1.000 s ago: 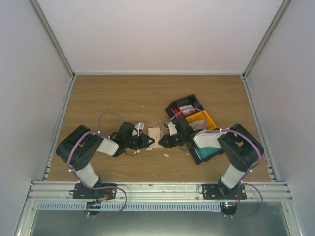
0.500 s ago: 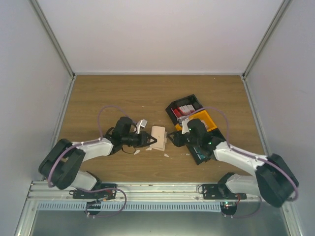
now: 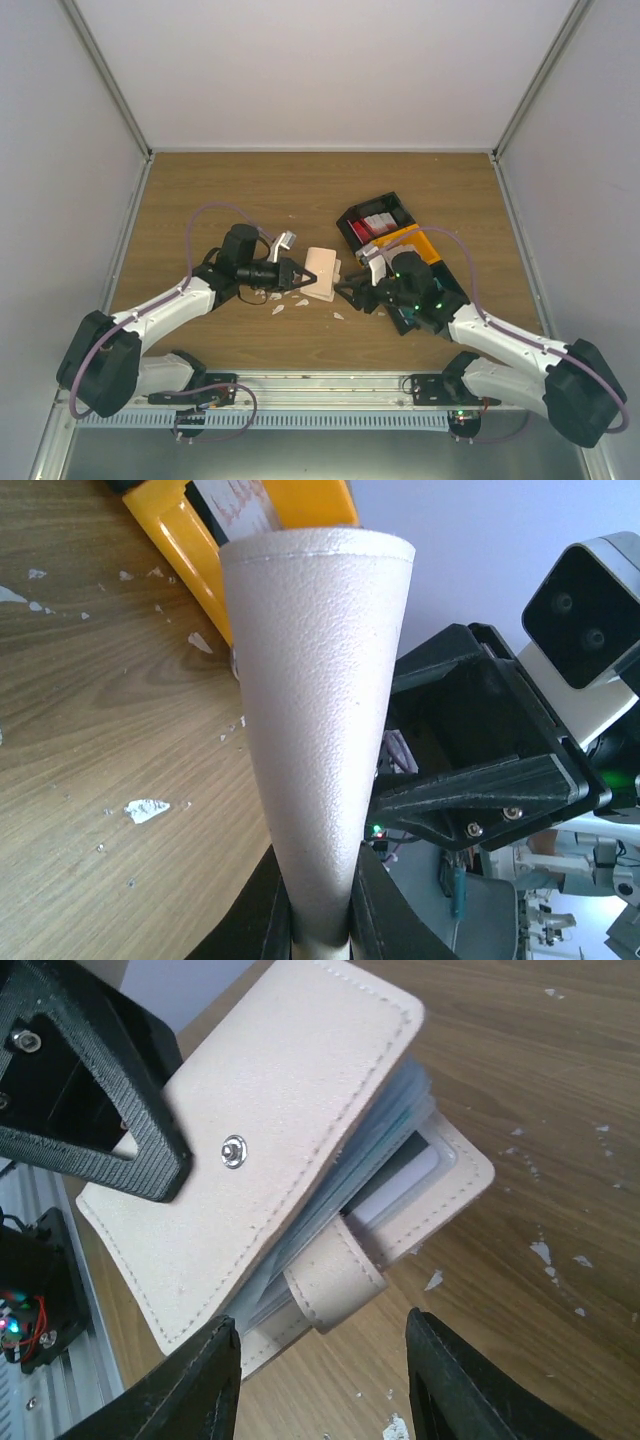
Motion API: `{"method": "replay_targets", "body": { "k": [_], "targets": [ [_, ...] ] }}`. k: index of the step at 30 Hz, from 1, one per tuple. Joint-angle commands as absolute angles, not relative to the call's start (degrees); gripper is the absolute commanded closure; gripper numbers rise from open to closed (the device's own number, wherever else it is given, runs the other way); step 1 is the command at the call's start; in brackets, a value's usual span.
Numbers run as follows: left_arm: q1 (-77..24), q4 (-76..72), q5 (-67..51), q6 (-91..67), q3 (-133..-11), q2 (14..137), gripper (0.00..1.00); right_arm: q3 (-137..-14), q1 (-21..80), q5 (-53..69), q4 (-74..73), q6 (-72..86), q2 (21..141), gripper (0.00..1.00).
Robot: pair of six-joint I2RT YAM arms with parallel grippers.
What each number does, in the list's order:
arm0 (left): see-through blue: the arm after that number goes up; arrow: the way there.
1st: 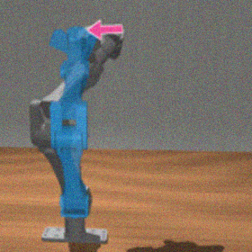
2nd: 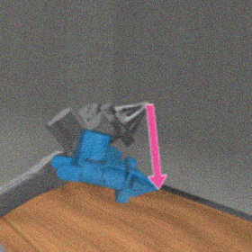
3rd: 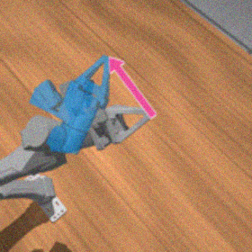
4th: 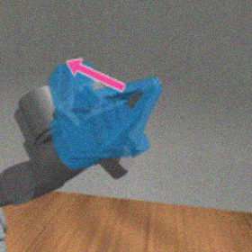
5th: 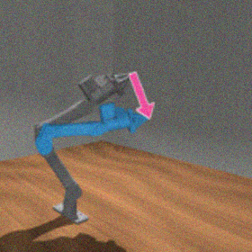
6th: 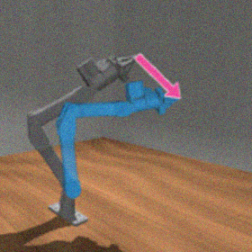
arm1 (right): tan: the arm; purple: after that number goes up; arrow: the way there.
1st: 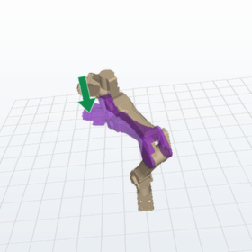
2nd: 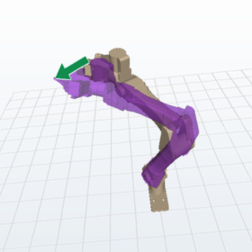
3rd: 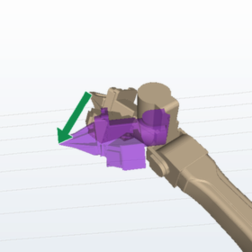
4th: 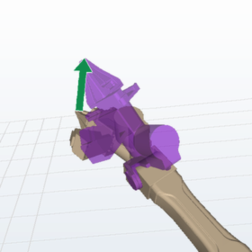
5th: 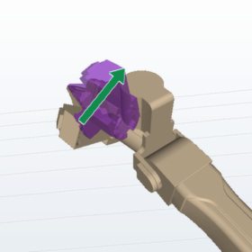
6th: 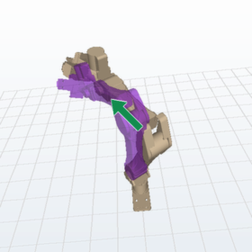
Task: Put the credit cards into the card holder
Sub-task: Close the card holder at the center of the board.
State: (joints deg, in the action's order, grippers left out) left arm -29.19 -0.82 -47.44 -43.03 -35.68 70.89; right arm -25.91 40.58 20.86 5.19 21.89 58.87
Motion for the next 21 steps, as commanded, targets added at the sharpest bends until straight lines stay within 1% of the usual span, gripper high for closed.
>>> {"method": "replay_targets", "body": {
  "k": [1,11,18,21],
  "targets": [
    [-28.9,-0.5,-49.5,-41.7,-36.8,69.8,1.0,-25.9,41.8,20.3,7.1,18.9,60.3,0.53],
    [-28.8,-0.5,-51.6,-41.6,-35.6,67.7,1.0,-29.4,41.9,11.2,7.0,19.0,66.5,0.59],
    [-28.9,-0.4,-51.6,-41.5,-34.0,67.5,1.0,-29.9,41.9,2.8,9.1,28.8,67.1,0.58],
    [-28.9,-0.4,-51.0,-41.5,-33.4,67.5,1.0,-29.9,41.8,1.6,9.0,32.3,68.1,0.57]
  ]
}}
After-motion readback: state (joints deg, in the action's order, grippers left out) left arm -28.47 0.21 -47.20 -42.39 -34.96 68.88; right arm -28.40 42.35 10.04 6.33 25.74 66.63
